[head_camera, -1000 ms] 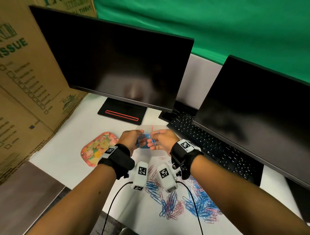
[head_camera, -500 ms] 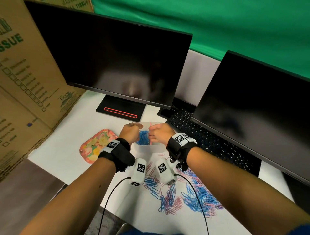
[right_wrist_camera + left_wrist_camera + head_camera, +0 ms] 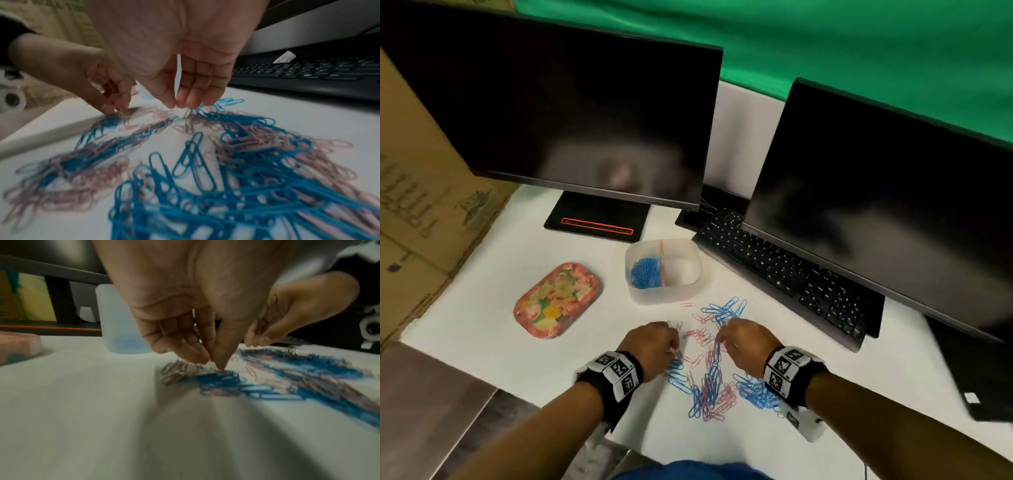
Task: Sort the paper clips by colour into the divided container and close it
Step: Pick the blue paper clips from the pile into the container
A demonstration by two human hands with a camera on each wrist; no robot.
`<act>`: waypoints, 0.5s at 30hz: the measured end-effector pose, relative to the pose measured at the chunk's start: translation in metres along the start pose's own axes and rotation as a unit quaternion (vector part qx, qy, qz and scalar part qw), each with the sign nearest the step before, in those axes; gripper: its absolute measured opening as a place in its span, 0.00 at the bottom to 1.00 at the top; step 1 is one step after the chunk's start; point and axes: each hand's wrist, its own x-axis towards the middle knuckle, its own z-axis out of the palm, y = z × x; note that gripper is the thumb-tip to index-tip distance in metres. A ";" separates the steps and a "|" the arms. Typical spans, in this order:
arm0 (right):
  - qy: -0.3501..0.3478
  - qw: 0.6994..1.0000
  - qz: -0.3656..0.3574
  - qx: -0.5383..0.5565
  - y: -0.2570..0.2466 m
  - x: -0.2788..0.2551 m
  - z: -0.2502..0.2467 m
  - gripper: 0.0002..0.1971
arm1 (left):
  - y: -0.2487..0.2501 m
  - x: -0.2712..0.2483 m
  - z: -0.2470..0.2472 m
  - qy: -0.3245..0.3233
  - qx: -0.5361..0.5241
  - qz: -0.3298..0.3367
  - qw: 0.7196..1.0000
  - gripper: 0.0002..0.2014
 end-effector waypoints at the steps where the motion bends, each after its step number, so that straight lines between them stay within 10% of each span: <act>1: -0.003 1.000 -0.015 -0.019 0.001 0.000 0.004 0.16 | -0.001 0.001 0.005 -0.010 0.017 -0.002 1.000 0.12; 15: 0.062 0.995 -0.074 -0.008 0.012 0.005 0.024 0.12 | -0.003 0.002 0.017 0.074 -0.040 -0.006 0.996 0.06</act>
